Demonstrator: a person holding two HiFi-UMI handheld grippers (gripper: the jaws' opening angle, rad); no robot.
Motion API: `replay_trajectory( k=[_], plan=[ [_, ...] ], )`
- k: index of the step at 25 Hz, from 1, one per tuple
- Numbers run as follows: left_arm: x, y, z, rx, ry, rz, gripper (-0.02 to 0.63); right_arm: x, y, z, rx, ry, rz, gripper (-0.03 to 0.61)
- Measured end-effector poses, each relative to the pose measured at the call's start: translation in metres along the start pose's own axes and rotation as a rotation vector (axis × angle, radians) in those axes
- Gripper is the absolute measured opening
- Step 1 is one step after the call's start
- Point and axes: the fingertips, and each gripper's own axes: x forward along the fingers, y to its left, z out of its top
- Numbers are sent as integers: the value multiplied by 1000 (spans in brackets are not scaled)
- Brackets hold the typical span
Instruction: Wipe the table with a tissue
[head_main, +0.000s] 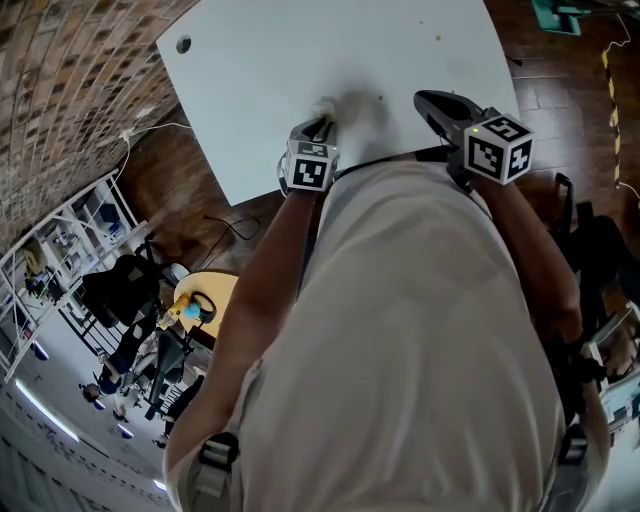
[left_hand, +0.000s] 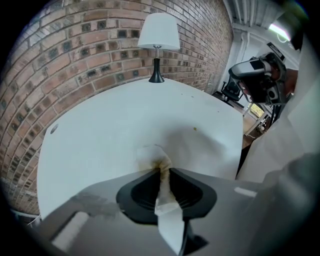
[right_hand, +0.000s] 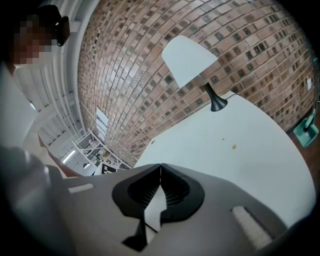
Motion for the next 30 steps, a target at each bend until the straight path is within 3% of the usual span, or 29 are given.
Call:
replay_trajectory(
  k=[8,13,16,24,30],
  plan=[
    [10,-39,17,3,-1,-90,67,-15,-15,4,-3,6,11,9],
    [4,-71,35,-45,-58,-259,67,-21,-19,11,-14,4,1,8],
    [-2,-65,45,-21,-79,-233,67,-9,-19,22,-16,-13,13,8],
    [6,-71,63,-122,-167,-153,67,-37,-34,22,-68,27,51,8],
    [5,-80,79,-125,-189,-33,67,-65,-47,20,-76,-2,91,9]
  ],
)
